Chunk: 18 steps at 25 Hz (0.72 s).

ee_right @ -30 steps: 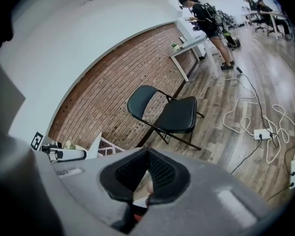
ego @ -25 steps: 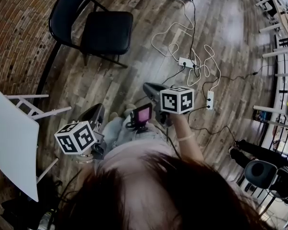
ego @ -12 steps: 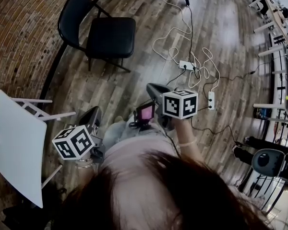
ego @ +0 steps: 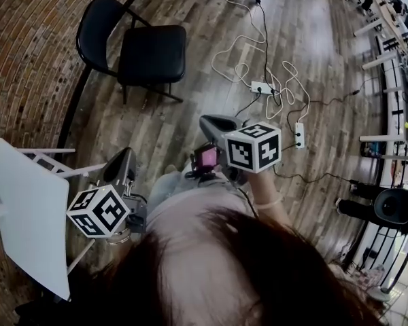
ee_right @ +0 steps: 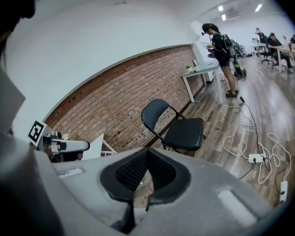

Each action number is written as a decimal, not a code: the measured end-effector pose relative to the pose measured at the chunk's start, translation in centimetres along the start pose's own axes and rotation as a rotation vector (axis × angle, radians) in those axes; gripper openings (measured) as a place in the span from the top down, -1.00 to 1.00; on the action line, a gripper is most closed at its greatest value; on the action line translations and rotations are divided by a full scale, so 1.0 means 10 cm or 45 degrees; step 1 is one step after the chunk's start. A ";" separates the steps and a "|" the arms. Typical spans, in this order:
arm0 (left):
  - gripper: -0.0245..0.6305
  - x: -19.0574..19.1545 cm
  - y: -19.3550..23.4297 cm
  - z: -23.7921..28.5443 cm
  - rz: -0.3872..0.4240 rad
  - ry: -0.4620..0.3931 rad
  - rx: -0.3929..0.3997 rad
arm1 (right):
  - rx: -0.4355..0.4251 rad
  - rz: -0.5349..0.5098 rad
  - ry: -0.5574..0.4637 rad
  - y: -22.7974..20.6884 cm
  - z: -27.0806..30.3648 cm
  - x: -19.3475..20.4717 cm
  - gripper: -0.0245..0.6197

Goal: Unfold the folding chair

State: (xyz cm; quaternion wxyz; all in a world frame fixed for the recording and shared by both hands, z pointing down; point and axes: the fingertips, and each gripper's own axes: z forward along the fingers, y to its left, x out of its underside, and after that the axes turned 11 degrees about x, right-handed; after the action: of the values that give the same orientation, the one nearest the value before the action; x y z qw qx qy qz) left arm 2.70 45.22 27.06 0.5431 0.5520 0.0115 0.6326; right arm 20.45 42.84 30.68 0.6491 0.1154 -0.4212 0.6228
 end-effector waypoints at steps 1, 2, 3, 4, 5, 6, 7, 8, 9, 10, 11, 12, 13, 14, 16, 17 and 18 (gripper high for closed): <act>0.93 -0.02 -0.02 0.00 0.004 -0.012 0.001 | -0.007 -0.016 -0.001 0.02 0.00 -0.03 0.94; 0.93 -0.04 -0.03 0.00 0.004 -0.026 0.002 | -0.016 -0.028 -0.004 0.04 0.00 -0.06 0.94; 0.93 -0.06 -0.04 0.01 0.003 -0.039 0.004 | -0.025 -0.035 -0.007 0.05 0.00 -0.08 0.94; 0.93 -0.07 -0.06 0.02 0.003 -0.046 0.007 | -0.031 -0.037 -0.011 0.06 -0.01 -0.09 0.94; 0.93 -0.07 -0.07 0.02 0.005 -0.049 0.010 | -0.033 -0.039 -0.015 0.06 -0.02 -0.10 0.94; 0.93 -0.07 -0.08 0.03 0.010 -0.045 0.014 | -0.034 -0.040 -0.017 0.06 -0.02 -0.10 0.94; 0.93 -0.07 -0.09 0.04 0.017 -0.038 0.016 | -0.032 -0.043 -0.018 0.06 -0.03 -0.11 0.94; 0.93 -0.07 -0.10 0.04 0.024 -0.030 0.018 | -0.032 -0.046 -0.018 0.06 -0.04 -0.11 0.94; 0.93 -0.07 -0.11 0.06 0.028 -0.024 0.018 | -0.032 -0.049 -0.015 0.05 -0.04 -0.12 0.94; 0.93 -0.08 -0.12 0.07 0.029 -0.021 0.018 | -0.035 -0.049 -0.012 0.04 -0.05 -0.12 0.94; 0.93 -0.08 -0.13 0.08 0.027 -0.020 0.019 | -0.039 -0.045 -0.009 0.03 -0.05 -0.13 0.94; 0.93 -0.08 -0.14 0.08 0.024 -0.021 0.019 | -0.042 -0.038 -0.007 0.01 -0.06 -0.12 0.94; 0.93 -0.08 -0.15 0.09 0.022 -0.021 0.019 | -0.044 -0.030 -0.006 0.00 -0.07 -0.12 0.94; 0.93 -0.07 -0.15 0.10 0.021 -0.020 0.019 | -0.046 -0.022 -0.005 -0.01 -0.08 -0.11 0.94; 0.93 -0.05 -0.16 0.13 0.019 -0.013 0.016 | -0.044 -0.009 -0.004 -0.04 -0.10 -0.10 0.94; 0.93 -0.03 -0.17 0.14 0.017 -0.007 0.016 | -0.041 -0.004 -0.003 -0.06 -0.11 -0.09 0.94; 0.93 -0.02 -0.17 0.15 0.014 0.000 0.017 | -0.036 0.002 -0.002 -0.07 -0.11 -0.09 0.94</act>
State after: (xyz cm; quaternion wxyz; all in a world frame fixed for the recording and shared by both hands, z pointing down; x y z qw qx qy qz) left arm 4.88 44.91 26.44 0.5360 0.5556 0.0126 0.6355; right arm 21.68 42.81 29.63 0.6499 0.1065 -0.4308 0.6170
